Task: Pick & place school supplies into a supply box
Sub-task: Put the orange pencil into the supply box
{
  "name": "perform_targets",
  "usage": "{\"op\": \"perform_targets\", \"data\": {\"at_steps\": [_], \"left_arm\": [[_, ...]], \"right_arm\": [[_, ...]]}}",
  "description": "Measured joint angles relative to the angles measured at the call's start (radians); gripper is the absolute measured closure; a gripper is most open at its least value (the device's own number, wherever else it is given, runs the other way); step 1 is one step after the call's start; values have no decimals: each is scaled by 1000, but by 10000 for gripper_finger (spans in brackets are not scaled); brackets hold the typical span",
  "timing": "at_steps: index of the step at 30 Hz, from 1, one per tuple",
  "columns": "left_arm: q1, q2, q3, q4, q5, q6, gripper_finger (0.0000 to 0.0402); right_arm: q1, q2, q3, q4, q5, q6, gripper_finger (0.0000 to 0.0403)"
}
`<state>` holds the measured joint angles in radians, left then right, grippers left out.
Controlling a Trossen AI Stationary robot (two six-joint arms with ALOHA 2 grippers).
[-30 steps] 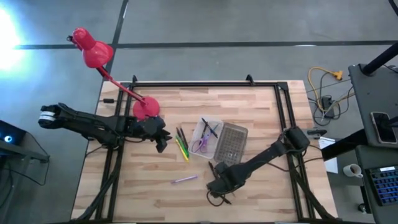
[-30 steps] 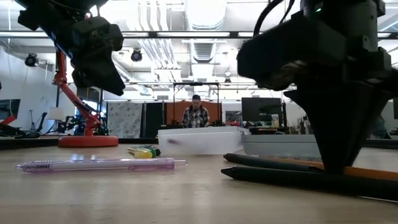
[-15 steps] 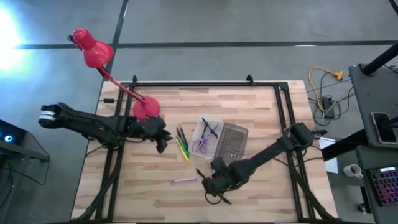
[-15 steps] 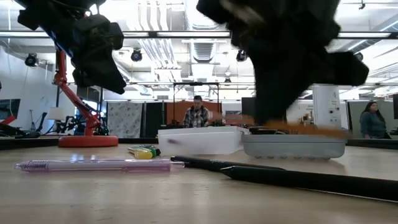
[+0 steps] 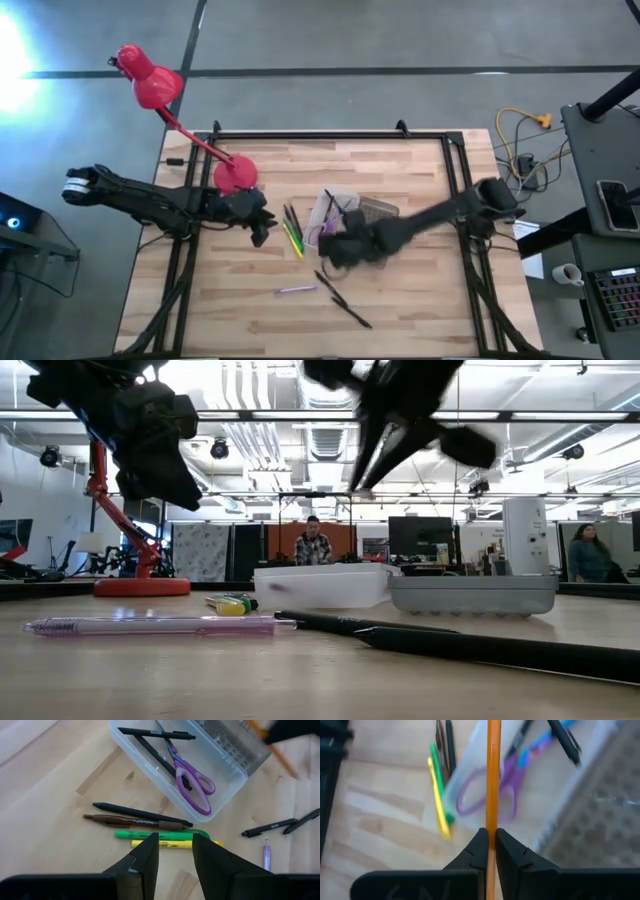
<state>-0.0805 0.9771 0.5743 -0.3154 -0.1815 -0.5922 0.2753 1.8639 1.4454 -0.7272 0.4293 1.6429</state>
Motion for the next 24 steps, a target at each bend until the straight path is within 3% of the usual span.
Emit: {"op": "perform_targets", "data": {"at_steps": [9,24], "left_arm": [[-57,0,0,-1,-1,-57,299],[-98,0,0,-1,-47,-58,299]], "right_arm": [[-246,5,-44,121,-233,-293,391],[-281,5,-161,195,-375,-337,390]]}}
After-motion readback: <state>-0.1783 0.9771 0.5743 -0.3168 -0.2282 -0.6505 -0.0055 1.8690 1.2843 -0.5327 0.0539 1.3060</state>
